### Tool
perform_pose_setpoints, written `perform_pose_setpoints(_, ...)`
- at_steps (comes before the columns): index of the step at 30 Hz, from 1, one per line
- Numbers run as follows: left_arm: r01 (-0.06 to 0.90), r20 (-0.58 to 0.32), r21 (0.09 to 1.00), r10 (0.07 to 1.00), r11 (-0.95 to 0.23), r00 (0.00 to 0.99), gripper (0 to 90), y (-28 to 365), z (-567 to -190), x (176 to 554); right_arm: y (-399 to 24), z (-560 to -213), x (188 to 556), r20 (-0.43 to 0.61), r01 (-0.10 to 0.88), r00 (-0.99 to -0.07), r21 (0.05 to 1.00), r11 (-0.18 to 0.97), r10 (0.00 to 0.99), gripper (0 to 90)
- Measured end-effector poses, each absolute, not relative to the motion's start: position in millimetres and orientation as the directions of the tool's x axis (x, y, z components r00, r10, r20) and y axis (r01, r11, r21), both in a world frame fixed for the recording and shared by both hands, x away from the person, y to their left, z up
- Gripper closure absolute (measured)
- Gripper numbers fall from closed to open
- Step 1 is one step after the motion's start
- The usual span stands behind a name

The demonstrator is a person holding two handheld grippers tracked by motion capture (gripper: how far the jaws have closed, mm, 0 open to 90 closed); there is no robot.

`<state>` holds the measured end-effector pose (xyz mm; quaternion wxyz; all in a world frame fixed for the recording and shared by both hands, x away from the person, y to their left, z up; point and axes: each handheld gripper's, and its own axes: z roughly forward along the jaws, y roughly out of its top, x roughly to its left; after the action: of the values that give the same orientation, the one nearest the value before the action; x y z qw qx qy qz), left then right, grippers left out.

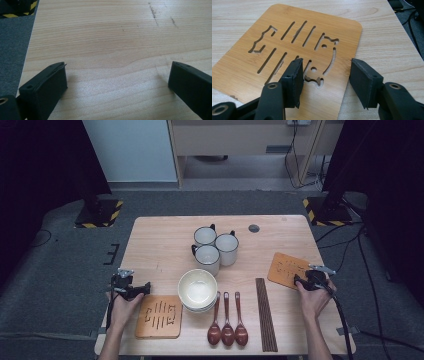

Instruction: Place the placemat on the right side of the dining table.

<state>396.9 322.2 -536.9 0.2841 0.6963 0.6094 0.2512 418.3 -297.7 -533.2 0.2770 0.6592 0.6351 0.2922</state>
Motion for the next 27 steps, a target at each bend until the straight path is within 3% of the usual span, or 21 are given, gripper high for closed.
perform_pose_setpoints(27, 0.706, 0.004, 0.701, 0.991, -0.097, 0.132, 1.1, 322.1, -536.9, 396.7, -321.3, -532.4, 417.7, 0.042, 0.679, -0.105, 0.733, 0.041, 0.994, 47.4)
